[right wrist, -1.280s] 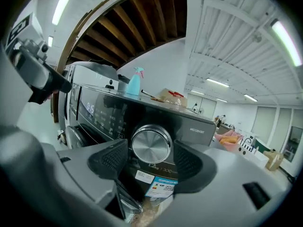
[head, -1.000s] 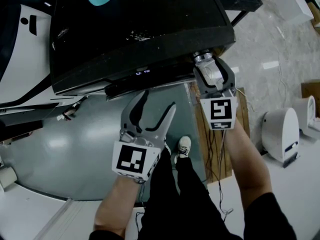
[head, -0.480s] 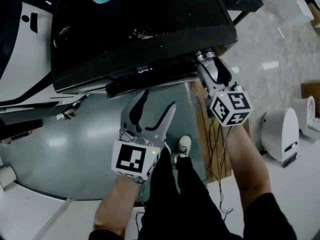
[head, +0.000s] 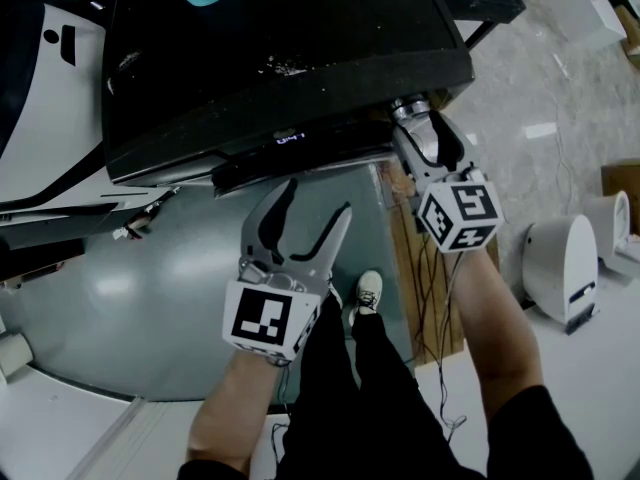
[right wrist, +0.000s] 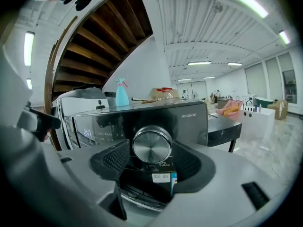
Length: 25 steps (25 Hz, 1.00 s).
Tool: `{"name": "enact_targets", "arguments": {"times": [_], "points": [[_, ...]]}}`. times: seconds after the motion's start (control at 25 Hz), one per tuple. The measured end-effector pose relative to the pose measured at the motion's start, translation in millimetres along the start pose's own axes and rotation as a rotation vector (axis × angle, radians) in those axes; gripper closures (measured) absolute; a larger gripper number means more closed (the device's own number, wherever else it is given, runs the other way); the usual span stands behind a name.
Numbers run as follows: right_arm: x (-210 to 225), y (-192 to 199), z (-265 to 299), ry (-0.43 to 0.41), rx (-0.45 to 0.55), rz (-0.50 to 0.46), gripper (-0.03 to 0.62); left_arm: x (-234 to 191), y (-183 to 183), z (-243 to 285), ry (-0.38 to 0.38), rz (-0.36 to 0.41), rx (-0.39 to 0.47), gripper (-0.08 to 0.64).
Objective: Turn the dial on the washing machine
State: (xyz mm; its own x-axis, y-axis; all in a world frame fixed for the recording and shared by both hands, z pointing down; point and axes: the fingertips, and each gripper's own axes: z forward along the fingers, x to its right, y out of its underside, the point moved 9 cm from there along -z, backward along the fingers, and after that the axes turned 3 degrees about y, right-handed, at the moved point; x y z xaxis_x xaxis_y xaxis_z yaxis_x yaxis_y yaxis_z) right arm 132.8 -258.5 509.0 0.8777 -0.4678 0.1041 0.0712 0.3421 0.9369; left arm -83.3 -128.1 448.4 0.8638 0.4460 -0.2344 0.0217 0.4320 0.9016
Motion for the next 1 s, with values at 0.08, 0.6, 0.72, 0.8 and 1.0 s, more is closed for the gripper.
{"name": "enact_targets", "arguments": {"times": [0.08,0.6,0.72,0.8,1.0], "points": [[-3,-2,0,0.023,-0.005,-0.078,0.321,0,0,-1,0.001,-0.001,-0.001,0.287],[-20,-5,4,0.121,-0.017,-0.490,0.315,-5,5,-4,0.002,-0.009,-0.002,0.287],[-21,-2,4,0.137,-0.033,-0.472,0.328,-6,6,-4,0.003,-0.012,-0.002,0.287],[-21,-2,4,0.138,-0.026,-0.453,0.328,-7,6,-4,0.003,-0.013,-0.003,0.287],[-14,-1,4,0.092,0.002,-0.272,0.330,-10,8,-4,0.002,-0.014,-0.005,0.287]]}}
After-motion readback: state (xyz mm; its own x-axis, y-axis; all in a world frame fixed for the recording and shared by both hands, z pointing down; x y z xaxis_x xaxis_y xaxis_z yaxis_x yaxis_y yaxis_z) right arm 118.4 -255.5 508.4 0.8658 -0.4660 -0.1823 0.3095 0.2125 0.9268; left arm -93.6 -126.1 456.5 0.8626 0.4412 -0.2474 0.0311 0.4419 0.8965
